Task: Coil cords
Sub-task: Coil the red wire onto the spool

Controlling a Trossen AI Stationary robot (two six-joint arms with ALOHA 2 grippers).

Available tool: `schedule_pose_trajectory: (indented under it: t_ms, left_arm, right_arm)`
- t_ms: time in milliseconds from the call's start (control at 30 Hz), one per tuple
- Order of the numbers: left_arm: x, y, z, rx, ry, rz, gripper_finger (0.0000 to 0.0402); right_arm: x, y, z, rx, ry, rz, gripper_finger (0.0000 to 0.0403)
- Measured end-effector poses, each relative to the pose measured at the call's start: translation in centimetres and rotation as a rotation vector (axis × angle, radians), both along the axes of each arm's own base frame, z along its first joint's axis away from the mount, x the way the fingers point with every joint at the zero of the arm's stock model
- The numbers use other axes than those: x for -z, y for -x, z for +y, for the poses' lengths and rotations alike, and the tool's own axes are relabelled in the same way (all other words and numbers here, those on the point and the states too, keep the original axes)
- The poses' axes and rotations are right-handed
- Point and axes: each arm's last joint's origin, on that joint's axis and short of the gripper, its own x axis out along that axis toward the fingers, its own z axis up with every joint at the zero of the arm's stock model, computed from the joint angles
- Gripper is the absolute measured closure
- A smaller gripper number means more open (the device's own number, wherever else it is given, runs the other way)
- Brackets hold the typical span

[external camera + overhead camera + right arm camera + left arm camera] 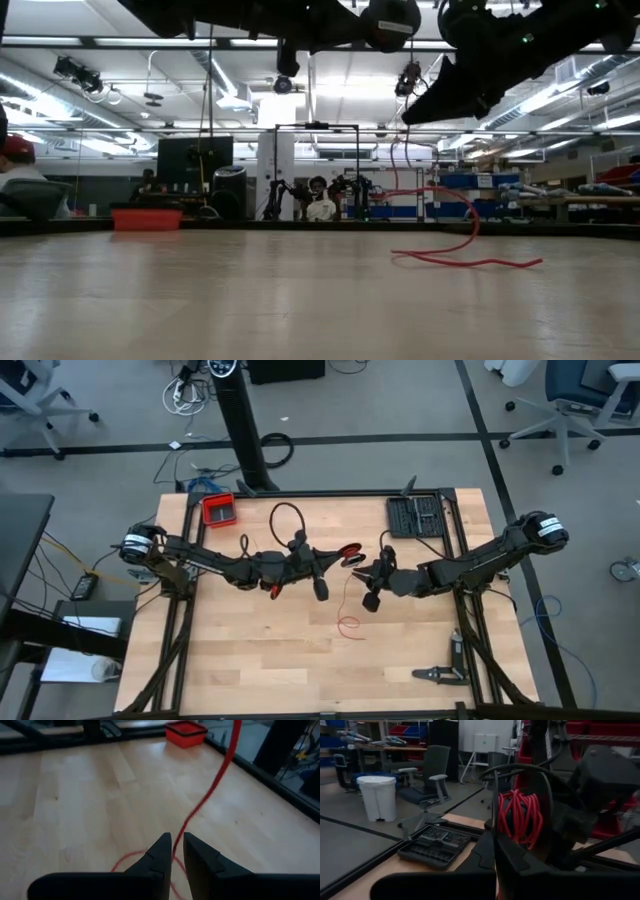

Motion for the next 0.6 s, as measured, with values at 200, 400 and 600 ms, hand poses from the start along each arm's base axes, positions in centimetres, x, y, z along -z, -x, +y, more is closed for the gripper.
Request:
schedule_pose_trajectory:
  t_ms: [200, 400, 600]
  left_arm:
    - [-0.1, 0.0, -0.1, 0.029, 0.001, -0.014, 0.0401]
    - [-0.2, 0.0, -0.1, 0.03, 0.007, -0.021, 0.0401]
    - [-0.5, 0.0, -0.2, 0.078, 0.026, -0.084, 0.0401]
  right_arm:
    - [-0.6, -0.2, 0.1, 0.02, 0.056, -0.051, 0.0355]
    - [-0.8, -0.2, 0.4, 0.0, 0.067, -0.064, 0.0394]
    - [-1.6, -0.5, 0.9, -0.035, 0.045, -0.15, 0.0399]
